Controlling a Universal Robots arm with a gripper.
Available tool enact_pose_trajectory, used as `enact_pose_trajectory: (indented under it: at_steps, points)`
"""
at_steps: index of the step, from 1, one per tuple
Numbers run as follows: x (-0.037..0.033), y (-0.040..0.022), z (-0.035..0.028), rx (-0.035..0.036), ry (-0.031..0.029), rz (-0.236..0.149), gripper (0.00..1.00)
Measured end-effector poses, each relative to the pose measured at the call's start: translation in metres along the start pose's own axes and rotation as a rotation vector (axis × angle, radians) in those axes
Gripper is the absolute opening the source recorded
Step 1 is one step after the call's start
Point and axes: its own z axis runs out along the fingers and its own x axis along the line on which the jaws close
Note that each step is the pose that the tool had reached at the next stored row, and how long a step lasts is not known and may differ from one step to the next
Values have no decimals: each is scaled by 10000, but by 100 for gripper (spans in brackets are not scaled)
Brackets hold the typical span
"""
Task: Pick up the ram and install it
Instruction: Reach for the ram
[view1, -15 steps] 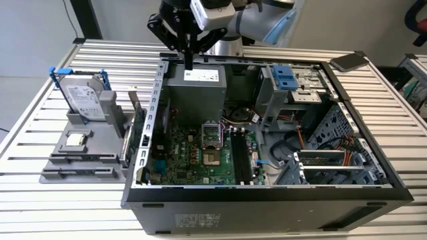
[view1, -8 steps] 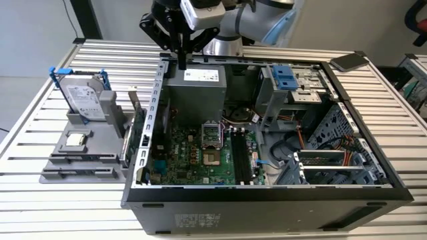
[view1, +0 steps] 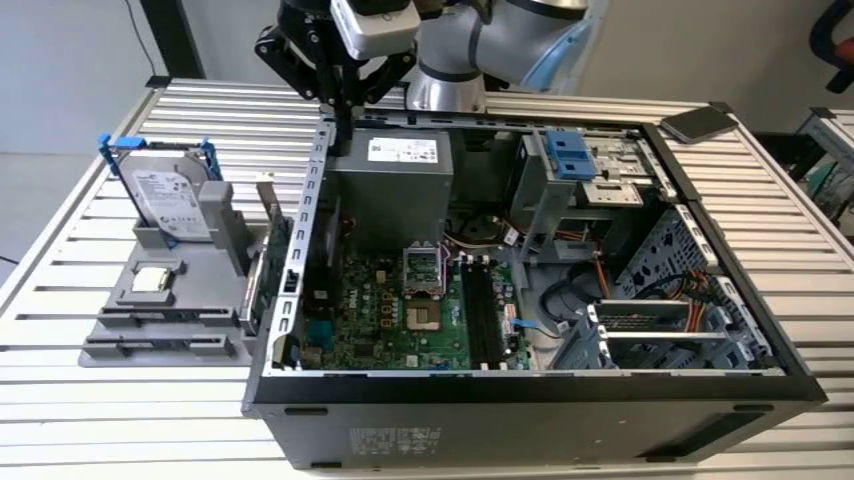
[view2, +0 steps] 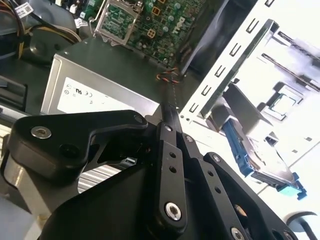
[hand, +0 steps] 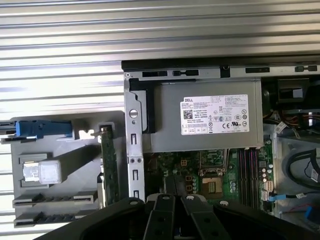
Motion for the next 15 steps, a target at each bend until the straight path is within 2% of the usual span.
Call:
enact_pose_trajectory:
  at_steps: [15]
  points:
    - [303, -21, -7, 0, 0, -3, 0]
